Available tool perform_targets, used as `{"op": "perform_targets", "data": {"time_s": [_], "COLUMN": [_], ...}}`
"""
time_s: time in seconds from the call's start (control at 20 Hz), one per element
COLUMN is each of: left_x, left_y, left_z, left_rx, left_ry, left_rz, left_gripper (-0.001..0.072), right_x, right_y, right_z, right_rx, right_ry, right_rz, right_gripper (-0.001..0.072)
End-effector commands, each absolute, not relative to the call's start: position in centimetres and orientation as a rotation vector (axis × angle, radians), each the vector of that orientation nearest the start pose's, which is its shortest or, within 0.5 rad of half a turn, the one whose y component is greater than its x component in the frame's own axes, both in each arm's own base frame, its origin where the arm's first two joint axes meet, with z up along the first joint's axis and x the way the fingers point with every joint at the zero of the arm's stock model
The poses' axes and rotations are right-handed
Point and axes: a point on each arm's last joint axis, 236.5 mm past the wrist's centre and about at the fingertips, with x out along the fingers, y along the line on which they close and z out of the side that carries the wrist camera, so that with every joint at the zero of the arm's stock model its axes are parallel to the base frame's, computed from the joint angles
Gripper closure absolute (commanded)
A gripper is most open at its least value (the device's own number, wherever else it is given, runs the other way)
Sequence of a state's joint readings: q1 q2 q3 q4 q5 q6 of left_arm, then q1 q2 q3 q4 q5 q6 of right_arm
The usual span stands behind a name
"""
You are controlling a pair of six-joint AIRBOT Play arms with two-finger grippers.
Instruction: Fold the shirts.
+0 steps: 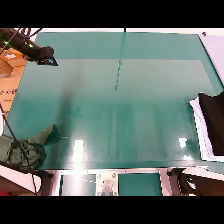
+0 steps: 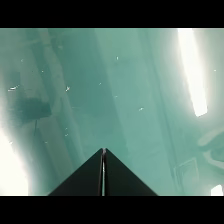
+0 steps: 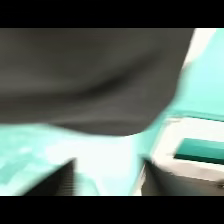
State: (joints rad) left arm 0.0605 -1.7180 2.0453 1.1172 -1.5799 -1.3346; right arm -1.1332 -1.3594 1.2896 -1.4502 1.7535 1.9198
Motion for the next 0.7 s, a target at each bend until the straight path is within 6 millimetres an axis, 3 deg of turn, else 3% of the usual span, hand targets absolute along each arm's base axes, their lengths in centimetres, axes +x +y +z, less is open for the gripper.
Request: {"op": "perform_targets", "data": {"time_s": [0.0, 0.1, 0.25, 0.35, 0.5, 0.65], "left_x": [48.3, 47.8, 46.8, 45.2, 40.8, 35.2], "left_y": [-7.5, -7.5, -7.6, -8.1, -9.6, -10.8], "left_z": [13.0, 14.5, 16.4, 16.4, 13.6, 9.4], "left_rx": [-0.113, -0.111, -0.117, -0.128, -0.135, -0.149], "left_ry": [1.152, 1.124, 1.102, 1.124, 1.213, 1.286], "left_rz": [-0.481, -0.475, -0.465, -0.467, -0.480, -0.465], "left_gripper": [0.0679, 0.0679, 0.0679, 0.0680, 0.0680, 0.0680], "right_x": [21.6, 26.2, 31.8, 34.5, 35.3, 33.5], "right_y": [-23.3, -22.8, -19.0, -14.7, -7.0, 0.3], "right_z": [7.2, 10.3, 12.6, 13.2, 12.7, 9.0], "right_rx": [1.308, 1.160, 0.956, 0.822, 0.645, 0.545], "right_ry": [1.293, 1.206, 1.162, 1.151, 1.170, 1.234], "right_rz": [-0.752, -0.625, -0.478, -0.357, -0.174, -0.035], "right_gripper": [0.0557, 0.0690, 0.0691, 0.0691, 0.0692, 0.0692]}}
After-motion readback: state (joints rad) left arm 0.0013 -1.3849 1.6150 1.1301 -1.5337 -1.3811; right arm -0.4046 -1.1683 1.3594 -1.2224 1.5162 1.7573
